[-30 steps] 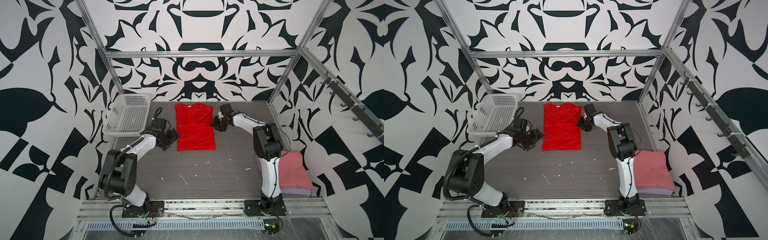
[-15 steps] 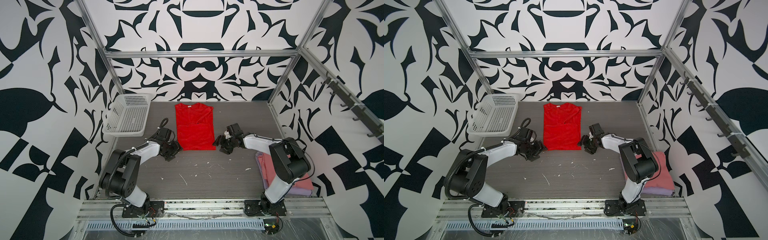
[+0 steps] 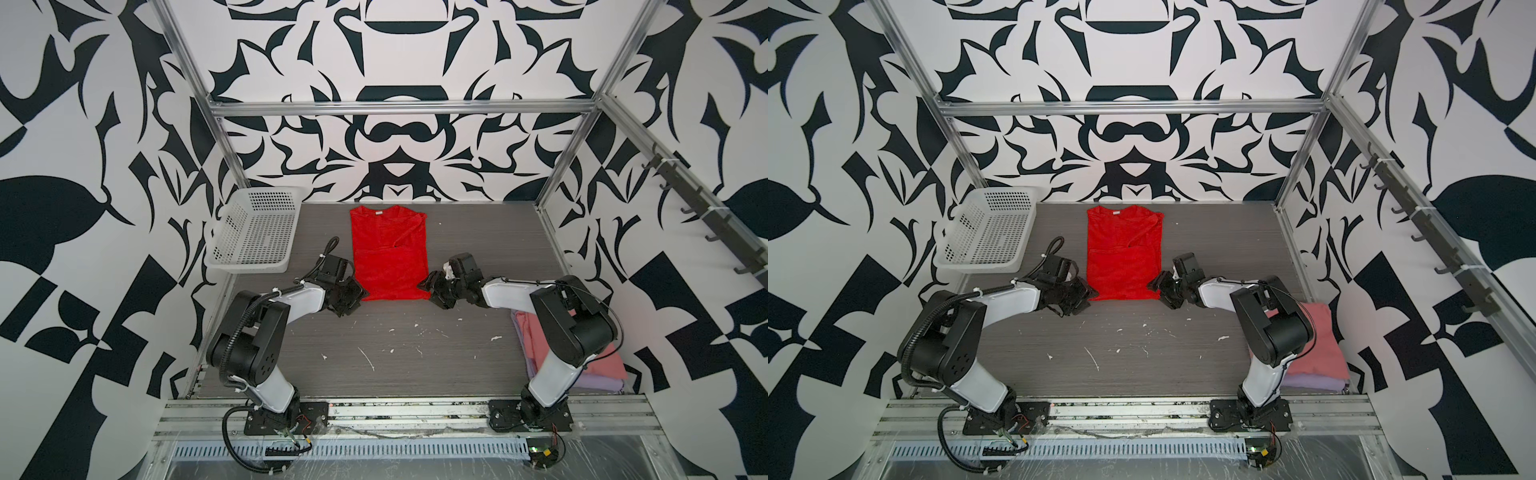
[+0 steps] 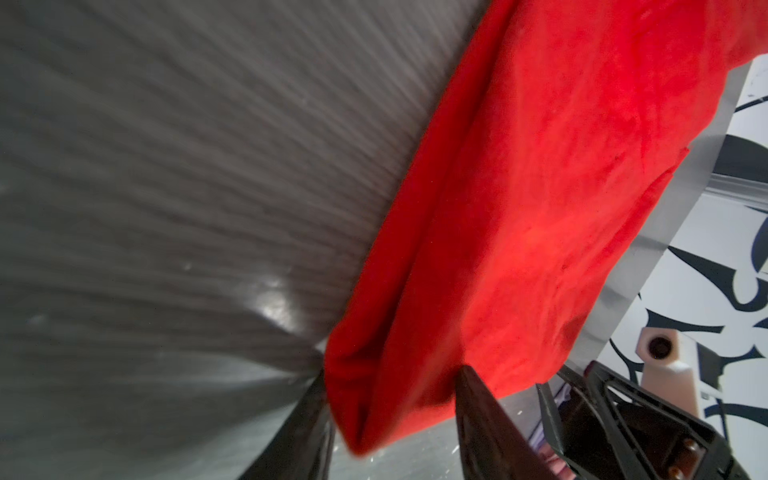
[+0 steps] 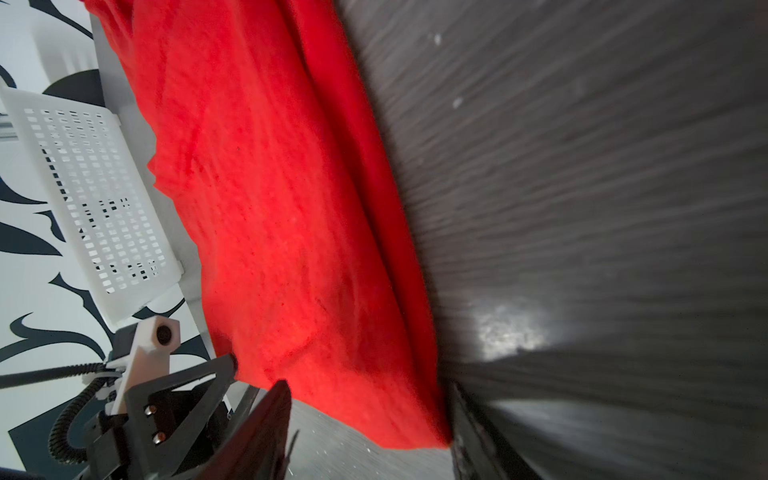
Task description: Fold and stack the t-shirts
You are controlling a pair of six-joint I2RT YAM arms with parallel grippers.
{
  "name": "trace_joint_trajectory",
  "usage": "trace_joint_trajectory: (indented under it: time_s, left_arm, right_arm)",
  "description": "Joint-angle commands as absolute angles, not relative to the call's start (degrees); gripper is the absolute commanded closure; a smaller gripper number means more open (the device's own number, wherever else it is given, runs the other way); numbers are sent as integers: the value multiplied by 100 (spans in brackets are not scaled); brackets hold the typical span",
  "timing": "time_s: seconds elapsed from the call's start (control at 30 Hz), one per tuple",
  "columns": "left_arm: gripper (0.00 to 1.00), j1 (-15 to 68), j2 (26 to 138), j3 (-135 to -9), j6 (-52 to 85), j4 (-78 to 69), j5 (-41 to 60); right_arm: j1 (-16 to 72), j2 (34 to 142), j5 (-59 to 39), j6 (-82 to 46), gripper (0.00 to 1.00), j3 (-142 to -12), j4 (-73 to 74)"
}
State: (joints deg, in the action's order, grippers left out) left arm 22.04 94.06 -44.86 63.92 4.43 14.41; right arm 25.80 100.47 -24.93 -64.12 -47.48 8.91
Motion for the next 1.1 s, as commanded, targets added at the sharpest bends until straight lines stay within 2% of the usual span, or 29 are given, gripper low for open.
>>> trace_joint_trajectory:
  time_s: [0.0, 0.1, 0.27, 0.33, 0.4, 0.57, 0.73, 0.9, 1.07]
  left_arm:
    - [60, 2221, 9730, -4439, 6465, 790, 1006]
    - [72, 2224, 9781, -4478, 6451, 809, 965]
    - [99, 2224, 9736, -4535, 6347, 876, 967]
    - [100, 2230, 9649, -4540, 6224, 1002, 939]
    - [100, 2249, 9541, -4561, 6033, 1229, 908]
    - [100, 2448, 9037, -4341, 5792, 1697, 969]
    - [100, 2936, 7978, -3719, 6136, 2163, 932]
    - [100, 3427, 6621, -3187, 6622, 2655, 1325]
    - [100, 3683, 5506, -3230, 6864, 3502, 1232]
  right_arm:
    - [2654, 10302, -2210, -6601, 42, -4717, 540]
    - [2669, 10420, -2182, -6698, 51, -4803, 714]
    - [2688, 10413, -1995, -6452, 80, -5128, 298]
    - [2689, 10314, -1878, -6188, 93, -5277, -88]
    - [2689, 10210, -1837, -5950, 100, -5364, -414]
    - [2753, 9767, -1888, -5469, 100, -5300, -1091]
    - [2954, 8931, -1875, -5282, 100, -4751, -1735]
    - [3478, 7983, -1718, -5394, 100, -4248, -2450]
    - [4161, 7183, -1321, -5687, 100, -4147, -2978]
